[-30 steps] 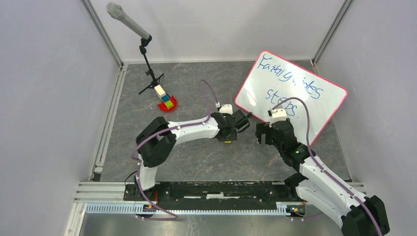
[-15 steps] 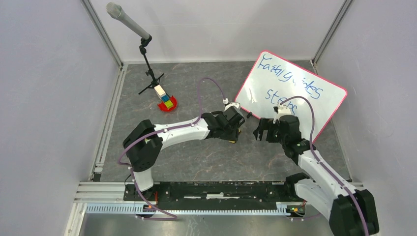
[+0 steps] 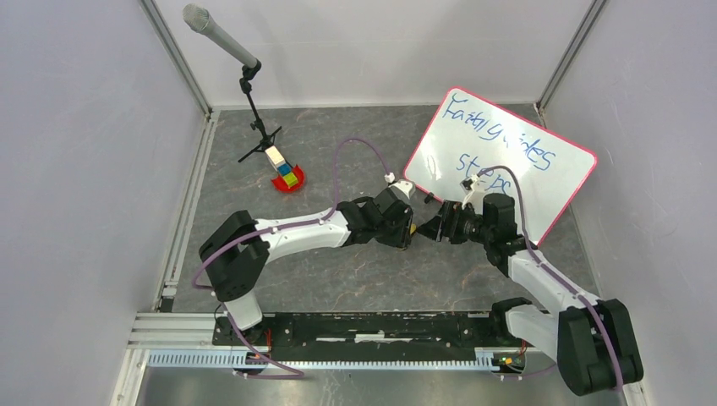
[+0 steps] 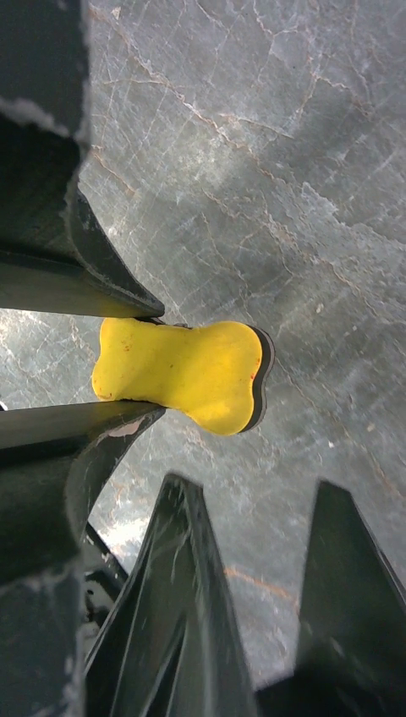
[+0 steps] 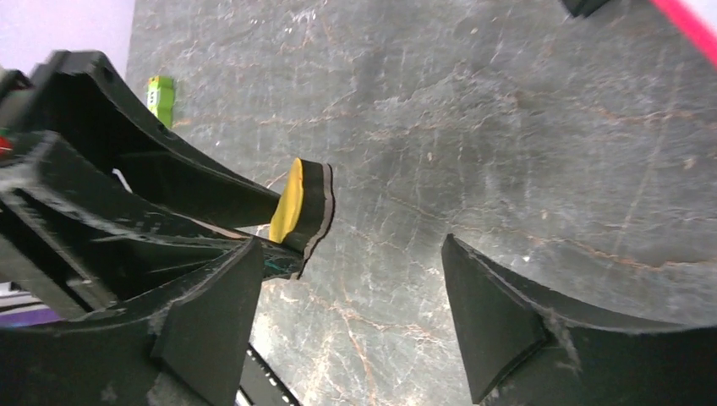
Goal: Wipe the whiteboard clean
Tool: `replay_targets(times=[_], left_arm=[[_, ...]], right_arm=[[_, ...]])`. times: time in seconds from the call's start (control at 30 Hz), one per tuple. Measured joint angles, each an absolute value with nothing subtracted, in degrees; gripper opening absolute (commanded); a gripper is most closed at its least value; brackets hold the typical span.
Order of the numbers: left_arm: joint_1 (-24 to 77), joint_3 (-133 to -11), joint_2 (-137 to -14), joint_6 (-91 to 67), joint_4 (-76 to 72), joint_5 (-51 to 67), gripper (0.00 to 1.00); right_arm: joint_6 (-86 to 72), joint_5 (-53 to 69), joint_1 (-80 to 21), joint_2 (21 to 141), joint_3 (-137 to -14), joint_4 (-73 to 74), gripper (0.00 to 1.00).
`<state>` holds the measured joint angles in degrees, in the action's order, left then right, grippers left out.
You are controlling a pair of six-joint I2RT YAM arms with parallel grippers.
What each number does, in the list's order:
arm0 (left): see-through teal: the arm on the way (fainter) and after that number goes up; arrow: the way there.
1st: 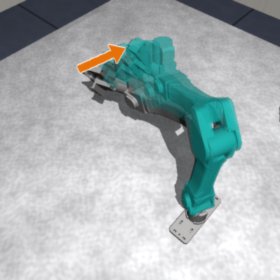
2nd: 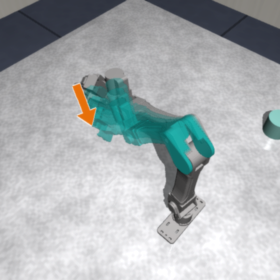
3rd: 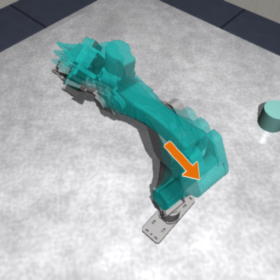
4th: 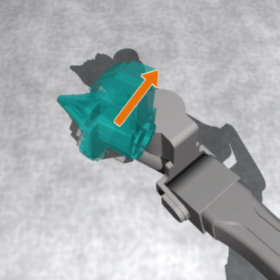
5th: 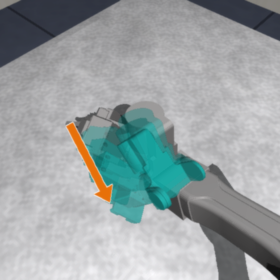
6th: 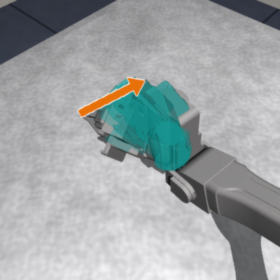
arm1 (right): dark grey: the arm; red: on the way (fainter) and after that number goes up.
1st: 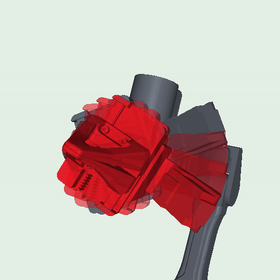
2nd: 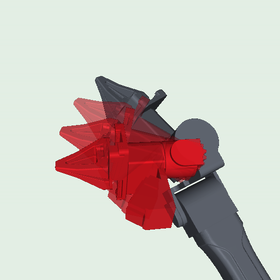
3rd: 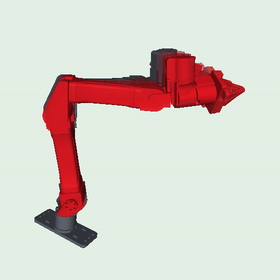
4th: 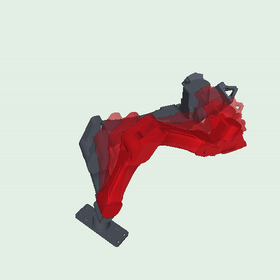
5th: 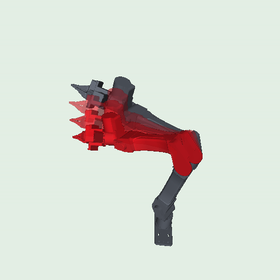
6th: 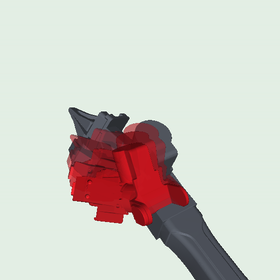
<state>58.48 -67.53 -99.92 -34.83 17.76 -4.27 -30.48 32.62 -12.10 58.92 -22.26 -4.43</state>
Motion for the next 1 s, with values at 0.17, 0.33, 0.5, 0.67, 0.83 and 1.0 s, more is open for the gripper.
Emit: replay_targets(times=[0.17,0.33,0.5,0.67,0.83,1.0], left_arm=[[58.5,-66.5,-98.1,-34.8,15.1,-3.7,0.41],[58.5,-66.1,-98.1,-34.8,14.6,-2.7,0.41],[58.5,-66.0,-98.1,-34.8,14.4,-2.4,0.41],[58.5,-66.0,-98.1,-34.8,14.4,-1.7,0.41],[58.5,-65.9,-98.1,-34.0,14.4,-1.3,0.41],[58.5,-65.6,-98.1,-33.0,14.2,-1.2,0.56]], right_arm=[[-34.2,36.2,-12.1,62.0,-20.4,-9.2,0.68],[-36.6,38.3,-12.1,63.5,-19.3,-13.2,0.65],[-38.3,39.1,-12.1,63.9,-18.3,-15.8,0.60],[-39.7,39.0,-13.0,65.1,-18.1,-18.0,0.48],[-40.9,39.0,-14.3,66.2,-18.1,-20.2,0.39],[-42.2,39.0,-15.0,66.9,-18.1,-22.0,0.13]])
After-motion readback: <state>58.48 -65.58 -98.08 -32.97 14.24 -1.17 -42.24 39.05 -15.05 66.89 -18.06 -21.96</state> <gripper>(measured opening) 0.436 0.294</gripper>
